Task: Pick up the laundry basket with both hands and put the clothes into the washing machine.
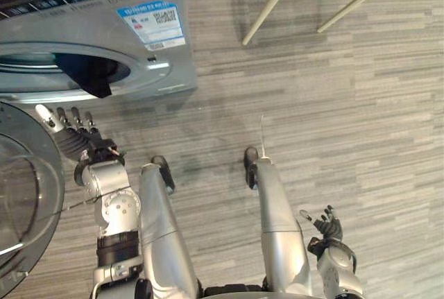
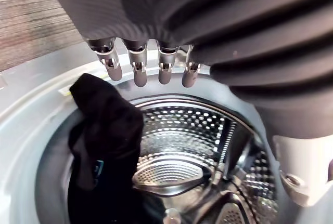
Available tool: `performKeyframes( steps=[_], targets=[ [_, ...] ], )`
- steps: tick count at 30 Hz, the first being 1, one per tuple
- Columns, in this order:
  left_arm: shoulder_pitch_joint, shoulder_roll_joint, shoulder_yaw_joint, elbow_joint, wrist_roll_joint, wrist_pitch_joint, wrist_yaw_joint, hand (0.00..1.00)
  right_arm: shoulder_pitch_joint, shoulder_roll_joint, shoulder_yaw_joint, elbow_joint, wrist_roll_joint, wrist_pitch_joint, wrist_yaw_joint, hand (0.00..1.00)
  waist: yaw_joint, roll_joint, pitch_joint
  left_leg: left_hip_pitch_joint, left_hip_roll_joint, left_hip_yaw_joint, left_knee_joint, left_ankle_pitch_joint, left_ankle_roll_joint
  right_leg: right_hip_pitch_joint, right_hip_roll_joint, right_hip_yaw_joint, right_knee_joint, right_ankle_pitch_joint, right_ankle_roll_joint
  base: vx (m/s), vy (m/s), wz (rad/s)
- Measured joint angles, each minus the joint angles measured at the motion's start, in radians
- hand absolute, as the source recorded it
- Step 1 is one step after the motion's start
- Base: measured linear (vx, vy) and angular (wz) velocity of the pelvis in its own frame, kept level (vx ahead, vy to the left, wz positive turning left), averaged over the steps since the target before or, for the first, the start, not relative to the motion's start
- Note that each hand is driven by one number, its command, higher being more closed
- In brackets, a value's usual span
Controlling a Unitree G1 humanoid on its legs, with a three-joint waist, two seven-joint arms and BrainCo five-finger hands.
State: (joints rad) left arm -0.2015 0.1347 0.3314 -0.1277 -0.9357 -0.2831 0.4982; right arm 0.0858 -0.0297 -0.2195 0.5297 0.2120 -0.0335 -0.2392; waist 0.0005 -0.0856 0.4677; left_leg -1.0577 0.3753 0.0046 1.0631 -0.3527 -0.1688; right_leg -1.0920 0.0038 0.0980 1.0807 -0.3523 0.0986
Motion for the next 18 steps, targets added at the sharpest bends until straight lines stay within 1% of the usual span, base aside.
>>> performKeyframes(
  steps=[2, 3, 4, 5, 7, 8, 9, 10, 11, 13, 14, 15, 17, 18],
  targets=[
    [0.036, -0.02, 0.004, -0.035, 0.009, 0.0, -0.006, 0.0, 0.001, 0.0, -0.003, 0.008, 0.0, 0.0, 0.0, 0.0, 0.003, 0.009, -0.005, 0.034, -0.009, -0.004, -0.029, 0.009, -0.006, 0.033, -0.008, -0.01, -0.011, -0.006, -0.007, 0.06, -0.078, 0.2],
    [0.054, -0.036, 0.004, -0.048, 0.02, 0.0, -0.014, 0.0, 0.0, 0.0, -0.01, 0.015, 0.0, 0.0, 0.0, 0.0, 0.015, 0.012, -0.006, 0.064, -0.011, -0.002, -0.052, 0.016, -0.013, 0.06, -0.01, -0.013, -0.025, -0.007, -0.008, 0.07, -0.066, 0.12],
    [0.073, -0.047, 0.004, -0.063, 0.035, 0.001, -0.017, 0.0, 0.0, -0.001, -0.011, 0.02, 0.0, 0.0, 0.0, 0.0, 0.016, 0.013, -0.006, 0.09, -0.013, 0.0, -0.073, 0.022, -0.015, 0.083, -0.012, -0.017, -0.037, -0.008, -0.011, 0.12, -0.087, 0.25],
    [0.105, -0.064, -0.003, -0.08, 0.063, 0.001, -0.024, 0.0, 0.0, -0.001, -0.011, 0.034, 0.0, 0.0, 0.0, 0.0, 0.016, 0.013, -0.006, 0.135, -0.025, 0.002, -0.114, 0.035, -0.018, 0.127, -0.026, -0.029, -0.058, -0.012, -0.017, 0.11, -0.074, 0.32],
    [0.136, -0.08, -0.019, -0.08, 0.087, 0.003, -0.043, 0.0, 0.0, -0.001, -0.011, 0.046, 0.0, 0.0, 0.0, 0.0, 0.017, 0.018, -0.008, 0.185, -0.034, 0.004, -0.161, 0.056, -0.02, 0.177, -0.038, -0.042, -0.088, -0.013, -0.019, 0.11, -0.053, 0.33],
    [0.166, -0.102, -0.036, -0.078, 0.106, 0.015, -0.051, 0.0, 0.0, -0.007, -0.012, 0.056, 0.0, 0.0, 0.0, 0.0, 0.016, 0.028, -0.014, 0.235, -0.044, 0.005, -0.21, 0.075, -0.028, 0.228, -0.044, -0.051, -0.122, -0.012, -0.02, 0.12, -0.041, 0.24],
    [0.177, -0.109, -0.048, -0.072, 0.124, 0.019, -0.055, 0.0, 0.0, -0.011, -0.012, 0.064, 0.0, 0.0, 0.0, 0.0, 0.017, 0.031, -0.015, 0.262, -0.047, 0.01, -0.231, 0.083, -0.031, 0.251, -0.045, -0.053, -0.136, -0.012, -0.021, 0.15, -0.053, 0.25],
    [0.199, -0.123, -0.069, -0.057, 0.152, 0.029, -0.07, 0.0, 0.0, -0.019, -0.012, 0.078, -0.001, 0.0, 0.0, 0.0, 0.022, 0.041, -0.021, 0.31, -0.048, 0.02, -0.272, 0.093, -0.032, 0.296, -0.049, -0.058, -0.162, -0.011, -0.022, 0.1, -0.037, 0.14],
    [0.21, -0.127, -0.081, -0.045, 0.164, 0.033, -0.078, 0.0, 0.0, -0.021, -0.012, 0.082, -0.002, 0.0, 0.0, 0.0, 0.024, 0.045, -0.024, 0.335, -0.051, 0.023, -0.292, 0.098, -0.032, 0.318, -0.056, -0.06, -0.177, -0.01, -0.023, 0.14, -0.016, 0.16],
    [0.234, -0.13, -0.131, 0.034, 0.168, 0.052, -0.108, 0.0, 0.0, -0.026, -0.006, 0.107, -0.009, 0.0, 0.0, 0.0, 0.024, 0.05, -0.03, 0.432, -0.07, 0.04, -0.373, 0.122, -0.032, 0.399, -0.072, -0.063, -0.223, -0.009, -0.024, 0.15, -0.003, 0.19],
    [0.239, -0.136, -0.157, 0.099, 0.195, 0.072, -0.129, 0.0, 0.0, -0.029, -0.003, 0.127, -0.009, 0.001, 0.0, 0.0, 0.022, 0.056, -0.045, 0.475, -0.079, 0.046, -0.415, 0.135, -0.03, 0.439, -0.077, -0.069, -0.251, -0.006, -0.024, 0.12, -0.018, 0.18],
    [0.245, -0.136, -0.172, 0.135, 0.21, 0.082, -0.135, 0.0, 0.0, -0.031, 0.003, 0.135, -0.009, 0.001, 0.0, 0.0, 0.02, 0.057, -0.055, 0.497, -0.081, 0.054, -0.438, 0.141, -0.031, 0.455, -0.079, -0.069, -0.265, -0.004, -0.023, 0.12, -0.001, 0.07],
    [0.258, -0.145, -0.209, 0.271, 0.267, 0.124, -0.175, 0.0, 0.0, -0.032, 0.009, 0.164, -0.009, 0.002, 0.0, 0.0, 0.017, 0.059, -0.082, 0.588, -0.087, 0.079, -0.519, 0.165, -0.028, 0.529, -0.084, -0.069, -0.325, 0.008, -0.023, 0.12, 0.016, -0.03],
    [0.261, -0.146, -0.217, 0.308, 0.284, 0.131, -0.187, 0.0, 0.001, -0.032, 0.01, 0.173, -0.009, 0.002, 0.0, 0.0, 0.014, 0.059, -0.09, 0.607, -0.093, 0.082, -0.537, 0.172, -0.027, 0.544, -0.089, -0.07, -0.335, 0.009, -0.023, 0.13, 0.018, 0.08]
  ],
)
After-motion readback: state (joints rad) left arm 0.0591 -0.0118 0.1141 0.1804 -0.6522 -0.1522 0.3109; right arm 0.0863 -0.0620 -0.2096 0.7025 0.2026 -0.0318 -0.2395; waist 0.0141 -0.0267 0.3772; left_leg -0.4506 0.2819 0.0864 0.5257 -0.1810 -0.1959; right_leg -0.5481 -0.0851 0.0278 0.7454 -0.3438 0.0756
